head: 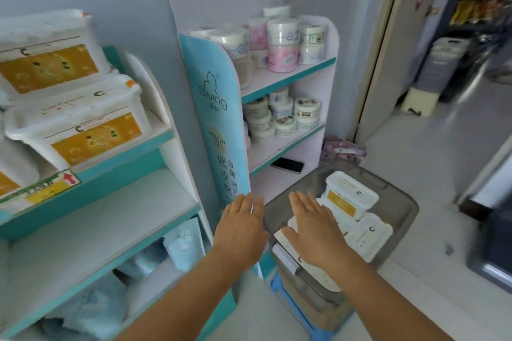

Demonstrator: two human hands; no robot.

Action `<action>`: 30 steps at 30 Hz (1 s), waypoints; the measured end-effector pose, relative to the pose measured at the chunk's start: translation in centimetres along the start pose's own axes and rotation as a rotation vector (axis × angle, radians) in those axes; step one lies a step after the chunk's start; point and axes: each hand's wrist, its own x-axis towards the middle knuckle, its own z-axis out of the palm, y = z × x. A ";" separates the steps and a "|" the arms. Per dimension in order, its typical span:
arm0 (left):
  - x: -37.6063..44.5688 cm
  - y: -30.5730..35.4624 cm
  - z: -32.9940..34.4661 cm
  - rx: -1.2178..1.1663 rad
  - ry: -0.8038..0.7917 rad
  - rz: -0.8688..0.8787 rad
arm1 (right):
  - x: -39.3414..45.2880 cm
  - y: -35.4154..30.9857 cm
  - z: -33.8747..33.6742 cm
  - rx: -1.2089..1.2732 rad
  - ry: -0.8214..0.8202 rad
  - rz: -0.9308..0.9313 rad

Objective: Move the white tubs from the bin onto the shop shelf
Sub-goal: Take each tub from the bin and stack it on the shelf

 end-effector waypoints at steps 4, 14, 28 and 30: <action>5.4 3.4 3.0 0.003 -0.068 0.031 | 2.5 6.4 0.7 0.015 -0.043 0.088; 17.7 9.4 9.0 -0.014 -0.168 0.093 | 8.1 17.9 1.6 0.039 -0.138 0.237; 32.4 11.1 17.4 -0.107 -0.333 0.270 | 15.8 25.9 6.3 0.249 -0.126 0.630; 34.6 11.0 19.1 -0.107 -0.387 0.288 | 17.2 26.7 7.3 0.305 -0.107 0.706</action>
